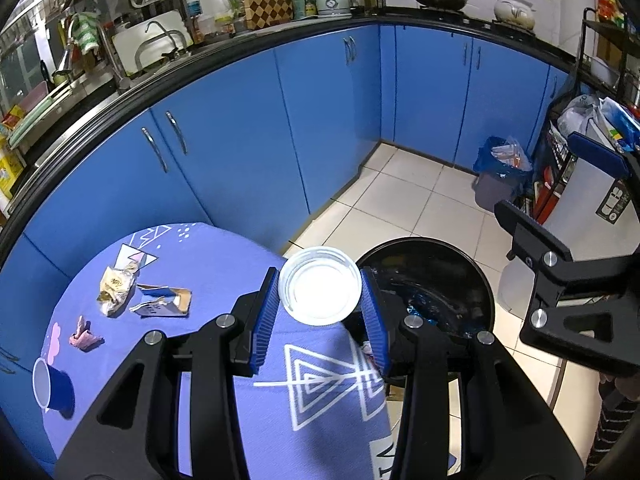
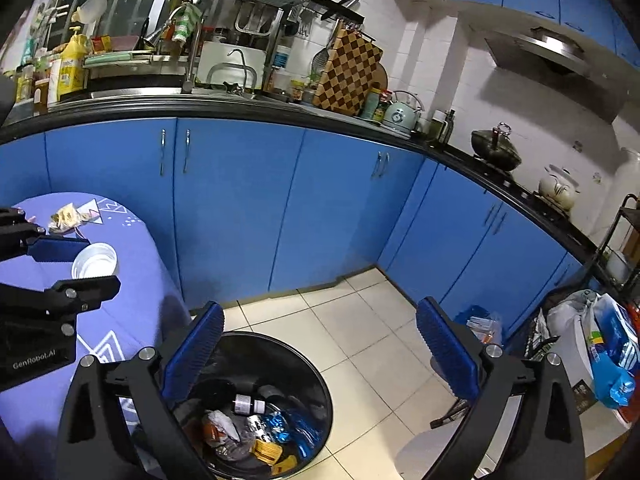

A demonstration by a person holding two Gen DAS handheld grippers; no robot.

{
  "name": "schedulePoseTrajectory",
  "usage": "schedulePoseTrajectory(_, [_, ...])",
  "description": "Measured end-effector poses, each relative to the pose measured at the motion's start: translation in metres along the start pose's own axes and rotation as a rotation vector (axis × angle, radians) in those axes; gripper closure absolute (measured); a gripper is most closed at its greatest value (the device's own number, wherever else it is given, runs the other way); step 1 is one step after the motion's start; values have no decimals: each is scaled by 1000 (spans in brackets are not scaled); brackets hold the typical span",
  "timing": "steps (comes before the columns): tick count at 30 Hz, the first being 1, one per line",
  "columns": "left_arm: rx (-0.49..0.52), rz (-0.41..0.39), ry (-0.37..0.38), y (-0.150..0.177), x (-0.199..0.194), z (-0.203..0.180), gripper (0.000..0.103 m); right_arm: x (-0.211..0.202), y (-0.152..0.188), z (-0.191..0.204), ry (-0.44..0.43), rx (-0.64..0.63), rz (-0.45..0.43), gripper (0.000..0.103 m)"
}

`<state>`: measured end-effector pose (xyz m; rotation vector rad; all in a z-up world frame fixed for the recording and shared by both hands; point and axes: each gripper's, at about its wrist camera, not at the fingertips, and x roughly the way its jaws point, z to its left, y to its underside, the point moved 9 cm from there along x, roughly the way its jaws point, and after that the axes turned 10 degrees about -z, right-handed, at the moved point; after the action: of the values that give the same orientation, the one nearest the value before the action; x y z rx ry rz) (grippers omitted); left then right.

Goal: Collect trash
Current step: 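Carry tissue and cap over the black bin and open both tools to drop them, then move both tools back over the table toward the cup and milk carton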

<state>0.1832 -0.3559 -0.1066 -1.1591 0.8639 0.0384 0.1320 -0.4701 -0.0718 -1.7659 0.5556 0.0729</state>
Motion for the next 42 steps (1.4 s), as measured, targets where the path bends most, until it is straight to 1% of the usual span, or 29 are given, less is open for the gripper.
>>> schedulePoseTrajectory(8, [34,8,36,-8,13,-28,61,-2,13,-25,41,22,20,8])
schedulePoseTrajectory(13, [57,10,52,-14,21,-45,61,-2,22,-47,69,63,30,8])
schedulePoseTrajectory(16, [67,7,53,-19,27,-52,60,-1,28,-59,75,100,36,8])
schedulePoseTrajectory(18, [71,5,50,-22,31,-55,47,1,32,-64,76,118,42,8])
schedulePoseTrajectory(19, [72,0,42,-23,32,-55,32,1,34,-66,75,125,45,8])
schedulePoseTrajectory(20, [67,-1,45,-24,34,-55,15,3,36,-67,74,130,48,8])
schedulePoseTrajectory(21, [59,-2,46,-24,34,-55,11,3,38,-69,69,139,51,8])
schedulePoseTrajectory(22, [48,-6,32,-25,35,-52,4,4,40,-70,64,147,53,8])
schedulePoseTrajectory(23, [37,-4,29,-25,38,-50,4,5,40,-70,60,152,56,8])
schedulePoseTrajectory(27, [-1,46,14,-18,48,-36,4,8,44,-67,63,157,66,8])
schedulePoseTrajectory(30, [-24,56,1,-13,50,-25,4,9,44,-64,52,160,67,8])
schedulePoseTrajectory(37, [-27,32,-38,-10,37,-2,4,4,31,-46,18,142,56,8])
schedulePoseTrajectory(42, [-47,4,-82,-5,18,32,4,-1,16,-18,-26,114,39,8])
